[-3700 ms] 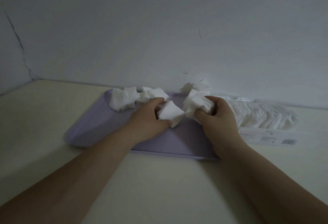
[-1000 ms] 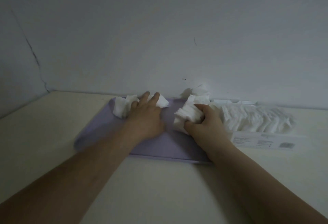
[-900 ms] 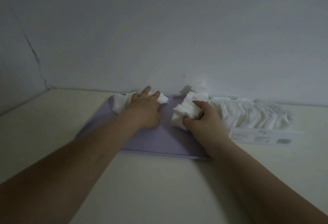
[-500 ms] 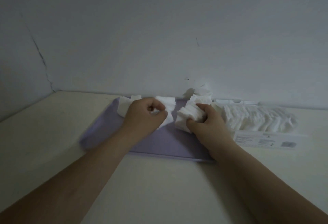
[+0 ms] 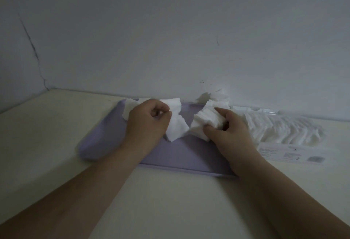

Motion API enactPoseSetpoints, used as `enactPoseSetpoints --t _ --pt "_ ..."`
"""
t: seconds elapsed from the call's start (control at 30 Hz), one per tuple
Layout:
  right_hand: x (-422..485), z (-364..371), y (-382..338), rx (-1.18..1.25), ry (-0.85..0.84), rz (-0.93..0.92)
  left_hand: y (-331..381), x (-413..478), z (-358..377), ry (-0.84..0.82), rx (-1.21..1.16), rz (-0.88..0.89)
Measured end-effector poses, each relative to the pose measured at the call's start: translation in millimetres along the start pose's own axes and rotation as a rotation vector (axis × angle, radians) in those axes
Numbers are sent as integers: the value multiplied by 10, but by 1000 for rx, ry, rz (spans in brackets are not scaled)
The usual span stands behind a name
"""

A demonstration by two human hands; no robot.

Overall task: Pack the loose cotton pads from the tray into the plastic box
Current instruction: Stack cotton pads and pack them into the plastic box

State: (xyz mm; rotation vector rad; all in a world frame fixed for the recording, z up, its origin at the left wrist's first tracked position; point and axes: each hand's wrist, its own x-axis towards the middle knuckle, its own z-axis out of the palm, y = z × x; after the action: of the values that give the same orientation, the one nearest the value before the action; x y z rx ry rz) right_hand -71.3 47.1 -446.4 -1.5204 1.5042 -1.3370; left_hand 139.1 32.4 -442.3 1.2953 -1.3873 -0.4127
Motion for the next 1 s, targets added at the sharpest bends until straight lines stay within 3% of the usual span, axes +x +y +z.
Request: enactPoseSetpoints --t 0.13,0.27,0.33,0.4,0.53,0.73,0.83,0.9,1.0 --pt "4 4 17 21 37 -2 168 47 -70 64 -214 -39" --pt "5 1 17 90 84 22 337 32 -54 -277 -559 -153" --pt "12 1 30 161 28 28 293 -51 2 -450 -565 -192" --pt "20 0 48 236 -55 34 199 -129 39 -519 -504 -208" --pt "21 -4 43 311 -176 -12 131 -134 45 -476 -391 -147" --pt "29 8 45 326 -197 -51 120 -128 59 -413 -338 -99" --pt "23 -11 33 379 -318 -26 106 -119 56 -379 -303 -93" --pt "-13 -11 32 297 -379 -37 75 -112 63 -369 -270 -82" --pt "-61 44 30 95 -289 -100 46 -100 79 -386 -224 -52"
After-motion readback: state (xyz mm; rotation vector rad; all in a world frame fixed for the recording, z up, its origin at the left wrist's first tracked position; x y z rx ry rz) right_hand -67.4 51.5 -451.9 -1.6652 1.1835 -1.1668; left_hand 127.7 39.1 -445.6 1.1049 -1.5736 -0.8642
